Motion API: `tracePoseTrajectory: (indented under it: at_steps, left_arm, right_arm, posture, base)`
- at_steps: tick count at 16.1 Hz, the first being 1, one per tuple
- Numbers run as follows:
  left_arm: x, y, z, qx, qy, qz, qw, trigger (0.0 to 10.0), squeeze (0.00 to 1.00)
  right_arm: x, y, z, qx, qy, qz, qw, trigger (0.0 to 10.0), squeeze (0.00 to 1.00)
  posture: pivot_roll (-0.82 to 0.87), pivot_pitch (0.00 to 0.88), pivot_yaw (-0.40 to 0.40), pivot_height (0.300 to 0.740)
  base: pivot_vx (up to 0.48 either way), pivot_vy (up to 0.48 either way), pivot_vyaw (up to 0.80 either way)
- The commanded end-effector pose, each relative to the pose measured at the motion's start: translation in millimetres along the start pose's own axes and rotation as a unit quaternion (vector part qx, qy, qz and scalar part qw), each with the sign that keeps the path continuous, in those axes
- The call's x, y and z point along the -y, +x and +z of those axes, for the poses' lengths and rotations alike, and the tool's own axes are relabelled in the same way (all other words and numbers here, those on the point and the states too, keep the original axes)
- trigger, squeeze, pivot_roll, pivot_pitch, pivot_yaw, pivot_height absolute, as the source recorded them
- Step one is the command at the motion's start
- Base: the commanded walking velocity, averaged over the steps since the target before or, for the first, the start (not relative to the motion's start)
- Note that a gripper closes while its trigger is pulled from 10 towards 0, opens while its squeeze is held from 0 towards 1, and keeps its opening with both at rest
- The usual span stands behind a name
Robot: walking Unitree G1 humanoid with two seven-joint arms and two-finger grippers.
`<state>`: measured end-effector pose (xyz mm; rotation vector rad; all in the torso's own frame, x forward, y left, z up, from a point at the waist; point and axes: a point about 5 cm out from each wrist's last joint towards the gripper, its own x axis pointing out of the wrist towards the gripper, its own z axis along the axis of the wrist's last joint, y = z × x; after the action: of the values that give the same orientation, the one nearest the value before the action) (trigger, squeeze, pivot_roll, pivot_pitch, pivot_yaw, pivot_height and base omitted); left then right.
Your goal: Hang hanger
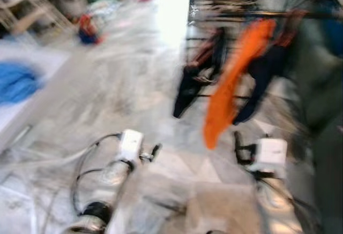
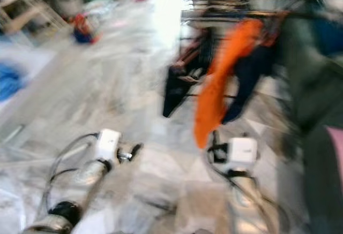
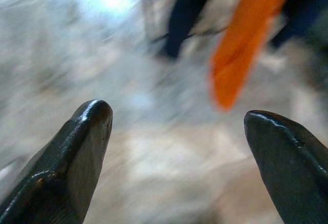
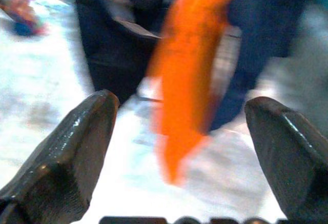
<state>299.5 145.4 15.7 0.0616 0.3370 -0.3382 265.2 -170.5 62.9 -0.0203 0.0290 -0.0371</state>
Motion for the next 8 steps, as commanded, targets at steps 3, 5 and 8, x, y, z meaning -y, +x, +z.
tracePoseTrajectory:
  at_steps: [3, 5, 8]
  left_arm:
    - [-0.5, -2.0, -11, -0.023, -0.018, 0.024, 0.999, 10.0, 0.0]
    - [-4.4, -3.7, -16, -0.038, -0.015, 0.042, 0.998, 10.0, 0.0]
    - [-6.9, -4.1, -20, -0.056, -0.013, 0.055, 0.997, 10.0, 0.0]
  right_arm:
    - [7.3, -1.1, -16, -0.027, -0.013, 0.001, 1.0, 10.0, 0.0]
    - [7.4, 0.3, -24, -0.041, -0.013, 0.008, 0.999, 10.0, 0.0]
    - [6.8, -0.4, -39, -0.074, -0.018, 0.022, 0.997, 10.0, 0.0]
  posture:
    - [-0.06, 0.117, 0.041, 0.74]
    - [-0.06, 0.103, 0.039, 0.74]
    - [-0.06, 0.081, 0.039, 0.74]
  base:
    - [0.0, 0.0, 0.0]
    - [0.0, 0.0, 0.0]
    - [0.0, 0.0, 0.0]
